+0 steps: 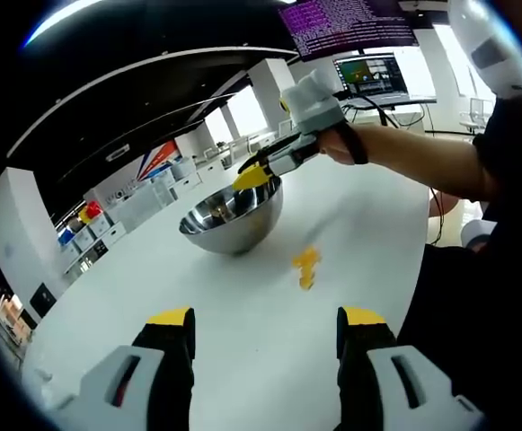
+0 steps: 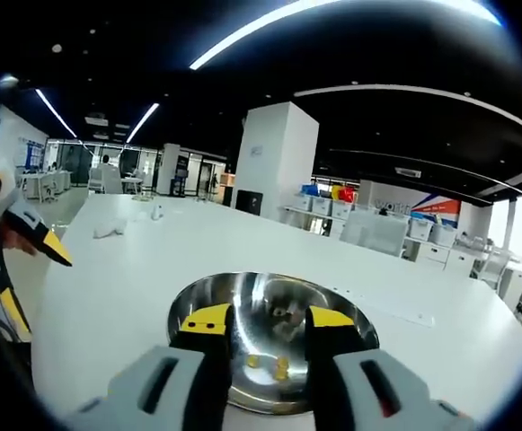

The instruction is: Pick up the QQ candy scattered on the table and place it into the stainless steel bowl on the table

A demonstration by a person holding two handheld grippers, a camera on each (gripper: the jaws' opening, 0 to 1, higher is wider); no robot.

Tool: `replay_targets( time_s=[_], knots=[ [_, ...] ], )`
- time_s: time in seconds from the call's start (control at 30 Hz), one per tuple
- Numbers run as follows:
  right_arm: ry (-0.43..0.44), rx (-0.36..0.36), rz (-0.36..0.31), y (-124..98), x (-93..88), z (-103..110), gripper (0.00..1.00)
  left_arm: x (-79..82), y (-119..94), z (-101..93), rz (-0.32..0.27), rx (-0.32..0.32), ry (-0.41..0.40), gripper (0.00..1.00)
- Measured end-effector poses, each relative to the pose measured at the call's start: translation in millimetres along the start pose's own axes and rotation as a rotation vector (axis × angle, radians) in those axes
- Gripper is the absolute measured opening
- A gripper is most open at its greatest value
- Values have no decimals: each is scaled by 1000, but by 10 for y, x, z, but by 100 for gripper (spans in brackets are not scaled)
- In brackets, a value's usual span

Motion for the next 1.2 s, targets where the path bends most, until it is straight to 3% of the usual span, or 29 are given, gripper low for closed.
replay_targets(
  time_s=[0.4,0.67,0.9,1.07,1.2],
  knots=[
    [-15,-9,-44,-125,145,-36,30,29,16,-2,7,-3,10,64],
    [-52,-24,-172,-421,581,-36,30,38,15,-6,8,-2,12,64],
    [-78,24,-287,-765,936,178,30,45,10,-11,5,0,11,64],
    [-102,81,-313,-951,955,426,30,41,34,-21,7,-3,11,64],
    [-102,131,-284,-998,791,627,30,44,51,-11,8,-1,12,64]
  ],
)
Point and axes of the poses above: the point that each gripper's makers call its tool centre point, and the gripper's own axes: y roughly forward along the fingers, z roughly to its left, x roughly out of its top, the point moved 8 cm from there along -y, roughly backward along the fingers
